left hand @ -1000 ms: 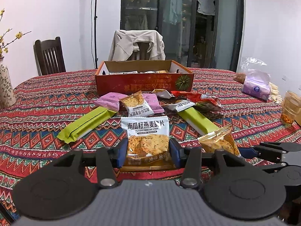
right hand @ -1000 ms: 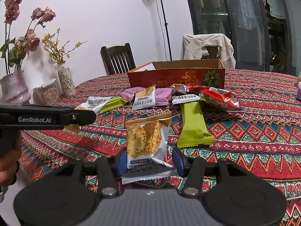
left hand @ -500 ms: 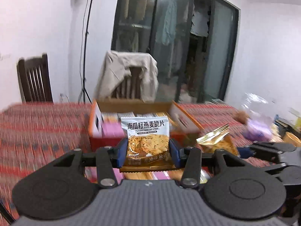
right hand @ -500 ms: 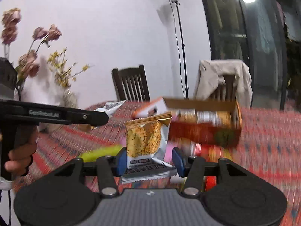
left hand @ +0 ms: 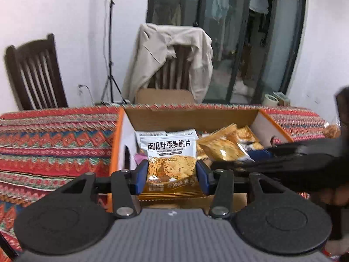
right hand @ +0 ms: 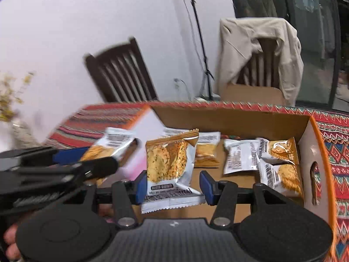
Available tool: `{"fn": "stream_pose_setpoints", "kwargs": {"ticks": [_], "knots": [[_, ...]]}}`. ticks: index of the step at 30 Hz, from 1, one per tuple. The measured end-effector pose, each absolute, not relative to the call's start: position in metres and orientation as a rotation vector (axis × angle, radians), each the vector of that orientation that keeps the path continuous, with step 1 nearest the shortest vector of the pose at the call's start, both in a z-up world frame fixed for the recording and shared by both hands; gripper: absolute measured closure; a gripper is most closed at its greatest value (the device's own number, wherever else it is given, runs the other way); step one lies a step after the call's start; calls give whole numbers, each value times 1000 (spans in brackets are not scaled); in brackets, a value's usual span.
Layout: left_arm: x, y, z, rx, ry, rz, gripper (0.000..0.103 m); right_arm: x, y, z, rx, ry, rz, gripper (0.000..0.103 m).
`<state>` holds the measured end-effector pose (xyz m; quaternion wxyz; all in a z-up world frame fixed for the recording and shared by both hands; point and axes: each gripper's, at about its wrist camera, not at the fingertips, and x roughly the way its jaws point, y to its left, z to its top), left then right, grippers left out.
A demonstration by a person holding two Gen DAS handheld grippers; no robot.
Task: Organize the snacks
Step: 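Carry both cracker packets into the orange box and open both tools, then withdraw both tools from the box back toward the snack pile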
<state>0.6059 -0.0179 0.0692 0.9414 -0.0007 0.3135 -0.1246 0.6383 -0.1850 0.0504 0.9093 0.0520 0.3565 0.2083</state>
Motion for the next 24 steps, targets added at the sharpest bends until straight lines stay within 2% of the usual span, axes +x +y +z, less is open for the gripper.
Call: {"fn": "stream_pose_setpoints", "kwargs": {"ticks": [3, 4, 6, 8, 12, 20, 24], "knots": [[612, -19, 57, 9, 658, -265, 51, 655, -178, 30, 97, 778, 408, 53], [616, -15, 57, 4, 658, -257, 43, 659, -179, 26, 118, 795, 419, 52], [617, -8, 57, -16, 659, -256, 35, 664, -183, 19, 179, 817, 438, 51], [613, -2, 60, -25, 657, -248, 35, 662, -191, 16, 257, 804, 481, 43], [602, 7, 76, -15, 633, -232, 35, 656, -200, 26, 257, 770, 469, 43], [536, 11, 143, 32, 540, -219, 30, 588, -222, 108, 138, 585, 440, 41], [471, 15, 181, 60, 441, -244, 17, 535, -244, 152, 63, 497, 409, 33]]}}
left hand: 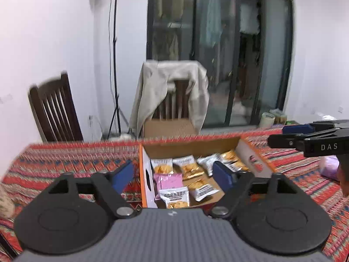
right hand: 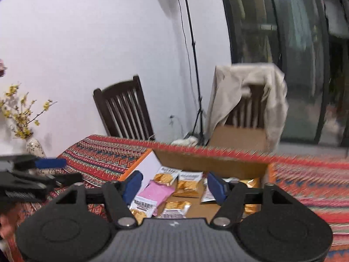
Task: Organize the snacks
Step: 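Withdraw both tools from the box back toward the snack pile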
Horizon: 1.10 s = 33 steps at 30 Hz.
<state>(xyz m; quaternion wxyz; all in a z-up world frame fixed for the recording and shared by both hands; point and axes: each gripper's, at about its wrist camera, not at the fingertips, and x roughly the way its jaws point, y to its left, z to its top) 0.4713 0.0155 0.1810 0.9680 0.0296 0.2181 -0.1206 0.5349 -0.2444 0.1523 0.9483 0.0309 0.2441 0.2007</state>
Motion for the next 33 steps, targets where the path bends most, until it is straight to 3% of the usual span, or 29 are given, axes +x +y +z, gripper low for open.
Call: {"fn": "stream_pose_setpoints", "kwargs": {"ticks": [4, 5, 14, 17, 23, 33], "knots": [[400, 18, 196, 116, 345, -281, 6, 470, -263, 183, -37, 409, 371, 24], [382, 18, 197, 121, 328, -280, 6, 454, -268, 187, -52, 391, 365, 19], [257, 24, 172, 67, 235, -233, 0, 305, -296, 177, -126, 283, 355, 11], [228, 25, 153, 57, 236, -232, 0, 270, -299, 160, -142, 277, 326, 4], [185, 34, 98, -85, 321, -220, 0, 211, -294, 104, -133, 299, 274, 4], [164, 42, 34, -133, 503, -192, 0, 166, -279, 5, -57, 489, 201, 4]]}}
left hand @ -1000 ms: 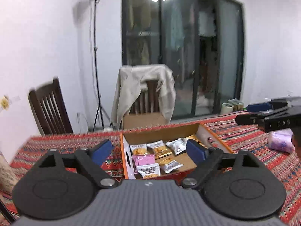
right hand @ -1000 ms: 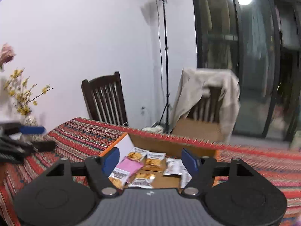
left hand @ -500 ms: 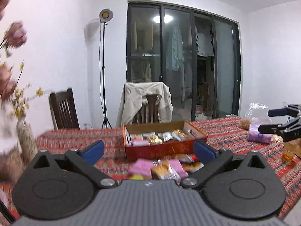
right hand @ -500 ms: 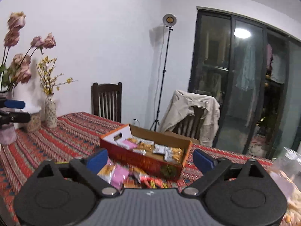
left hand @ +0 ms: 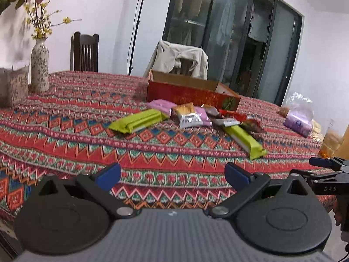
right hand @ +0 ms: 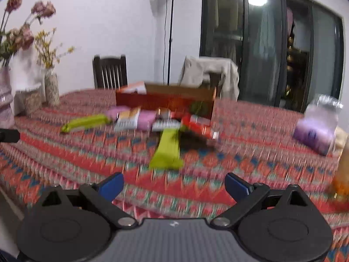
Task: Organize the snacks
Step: 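Withdraw both tools from the box back toward the snack pile, then grasp a green bar with the left tool while the right tool grasps a cracker packet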
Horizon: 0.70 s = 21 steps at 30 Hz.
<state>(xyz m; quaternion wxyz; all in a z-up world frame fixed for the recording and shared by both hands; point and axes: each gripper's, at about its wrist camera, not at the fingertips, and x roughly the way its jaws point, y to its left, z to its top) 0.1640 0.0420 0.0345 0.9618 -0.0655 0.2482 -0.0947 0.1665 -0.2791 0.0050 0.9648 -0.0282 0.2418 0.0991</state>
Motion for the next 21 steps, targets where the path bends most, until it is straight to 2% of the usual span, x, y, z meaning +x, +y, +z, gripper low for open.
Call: {"fn": "stream_pose_setpoints", "kwargs": {"ticks": [12, 21], "knots": [[185, 36, 28, -132, 527, -196, 0, 178, -291, -9, -33, 524, 161, 4], [230, 43, 29, -109, 531, -187, 0, 210, -288, -7, -19, 527, 163, 4]]}}
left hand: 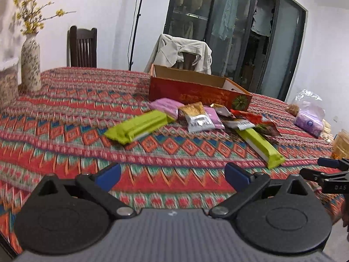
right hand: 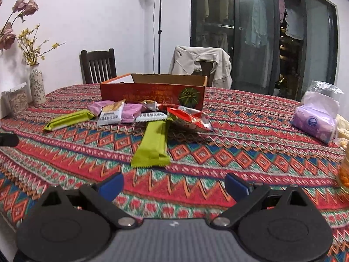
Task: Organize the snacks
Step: 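Grasp a green bar with the left tool while the right tool grasps a cracker packet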
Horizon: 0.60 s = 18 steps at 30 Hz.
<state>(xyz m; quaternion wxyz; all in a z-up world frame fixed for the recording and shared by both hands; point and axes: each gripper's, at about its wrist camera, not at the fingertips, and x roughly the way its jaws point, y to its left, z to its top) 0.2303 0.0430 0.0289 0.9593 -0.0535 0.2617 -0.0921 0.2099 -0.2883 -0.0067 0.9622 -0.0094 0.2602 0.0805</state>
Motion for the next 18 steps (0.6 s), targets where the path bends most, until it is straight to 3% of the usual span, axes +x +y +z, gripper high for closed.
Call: {"fn": "stream_pose_setpoints", "kwargs": {"ticks": [8, 13, 18], "knots": [[319, 50, 25, 55, 532, -183, 2, 260, -256, 3, -61, 510, 225, 5], [383, 51, 8, 146, 605, -223, 32, 298, -219, 12, -131, 484, 304, 6], [416, 63, -5, 84, 640, -264, 30, 349, -174, 12, -188, 505, 364, 12]]}}
